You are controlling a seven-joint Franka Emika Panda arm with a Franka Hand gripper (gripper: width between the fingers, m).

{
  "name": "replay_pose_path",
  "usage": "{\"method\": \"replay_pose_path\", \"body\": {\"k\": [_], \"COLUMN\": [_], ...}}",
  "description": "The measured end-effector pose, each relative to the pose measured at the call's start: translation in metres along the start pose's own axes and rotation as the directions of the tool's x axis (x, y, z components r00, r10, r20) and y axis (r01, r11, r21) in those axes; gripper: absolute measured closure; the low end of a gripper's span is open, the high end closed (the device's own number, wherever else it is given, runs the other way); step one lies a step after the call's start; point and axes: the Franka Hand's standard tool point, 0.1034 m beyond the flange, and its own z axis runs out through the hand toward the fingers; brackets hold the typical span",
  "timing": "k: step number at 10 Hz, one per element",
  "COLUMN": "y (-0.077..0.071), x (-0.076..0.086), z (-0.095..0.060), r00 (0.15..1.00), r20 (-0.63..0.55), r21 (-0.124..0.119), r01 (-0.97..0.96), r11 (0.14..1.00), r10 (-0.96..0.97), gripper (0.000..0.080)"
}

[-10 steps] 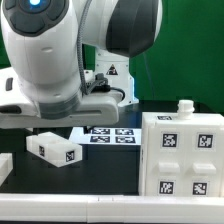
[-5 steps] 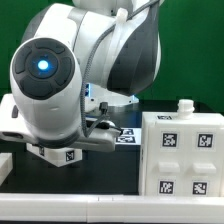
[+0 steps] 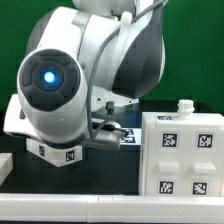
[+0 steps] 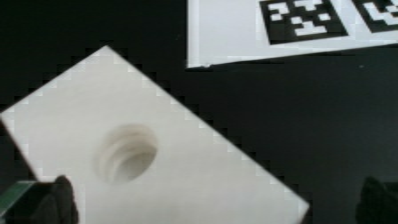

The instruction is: Assemble cabinet

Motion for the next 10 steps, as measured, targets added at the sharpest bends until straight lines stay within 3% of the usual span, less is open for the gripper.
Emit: {"method": "replay_pose_path", "body": {"k": [4,8,10], "y": [0.003,0.018,0.017], "x": [0.002,0.004,0.005], "z": [0.009,0.006,0.003], "r00": [1.0,1.0,1.0], "r20": [-0.001,-0.008,-0.014], "r21": [-0.018,0.003,0.002], "r01": [0.0,0.01,0.011], "r11": [1.0,1.0,1.0], "r10": [0.0,-0.01,-0.011], "gripper": [0.0002,0.0002,0.0002]}}
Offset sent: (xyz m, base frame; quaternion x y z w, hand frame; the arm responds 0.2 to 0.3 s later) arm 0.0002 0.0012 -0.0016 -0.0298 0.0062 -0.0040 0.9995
